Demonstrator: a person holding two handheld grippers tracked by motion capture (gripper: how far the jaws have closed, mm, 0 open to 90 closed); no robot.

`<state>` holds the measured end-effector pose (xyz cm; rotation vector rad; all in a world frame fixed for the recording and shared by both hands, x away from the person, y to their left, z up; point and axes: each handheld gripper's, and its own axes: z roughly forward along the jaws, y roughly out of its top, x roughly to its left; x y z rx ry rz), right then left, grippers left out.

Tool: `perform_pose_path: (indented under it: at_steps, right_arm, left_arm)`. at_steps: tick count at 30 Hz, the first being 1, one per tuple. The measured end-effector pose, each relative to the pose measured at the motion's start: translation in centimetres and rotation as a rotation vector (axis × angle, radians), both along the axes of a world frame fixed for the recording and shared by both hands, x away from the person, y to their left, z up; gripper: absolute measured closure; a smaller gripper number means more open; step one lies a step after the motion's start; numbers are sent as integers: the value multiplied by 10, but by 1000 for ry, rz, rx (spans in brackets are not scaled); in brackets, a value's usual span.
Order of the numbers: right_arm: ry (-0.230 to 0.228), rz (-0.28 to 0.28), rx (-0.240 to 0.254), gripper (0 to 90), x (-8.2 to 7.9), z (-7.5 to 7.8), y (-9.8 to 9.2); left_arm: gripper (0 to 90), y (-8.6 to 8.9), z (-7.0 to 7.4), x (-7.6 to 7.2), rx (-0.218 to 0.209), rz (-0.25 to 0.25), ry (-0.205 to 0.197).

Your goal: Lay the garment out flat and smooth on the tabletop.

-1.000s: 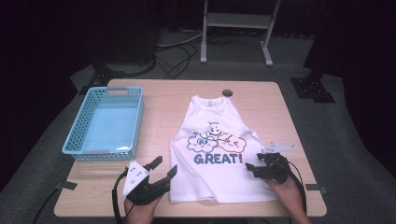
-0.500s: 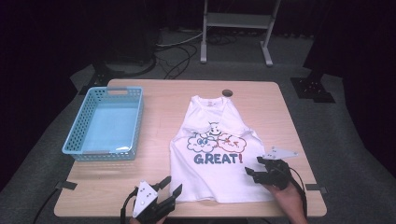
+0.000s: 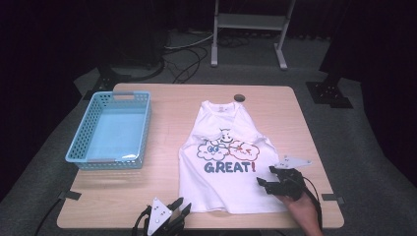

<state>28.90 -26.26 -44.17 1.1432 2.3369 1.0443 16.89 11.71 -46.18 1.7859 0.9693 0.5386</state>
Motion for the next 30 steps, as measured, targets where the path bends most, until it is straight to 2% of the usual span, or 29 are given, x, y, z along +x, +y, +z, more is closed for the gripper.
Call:
perform_pose_path:
  at_steps: [10, 18, 30]
  right_arm:
    - [-9, -3, 3, 322, -2, -2, -2]
    - [-19, 0, 3, 324, -2, -3, -2]
    - [-31, -9, 11, 325, -4, -5, -3]
  left_arm:
    - [747, -2, -3, 0, 55, 0, 32]
    - [840, -3, -3, -1, 80, 6, 17]
    - [878, 0, -3, -1, 68, 3, 25]
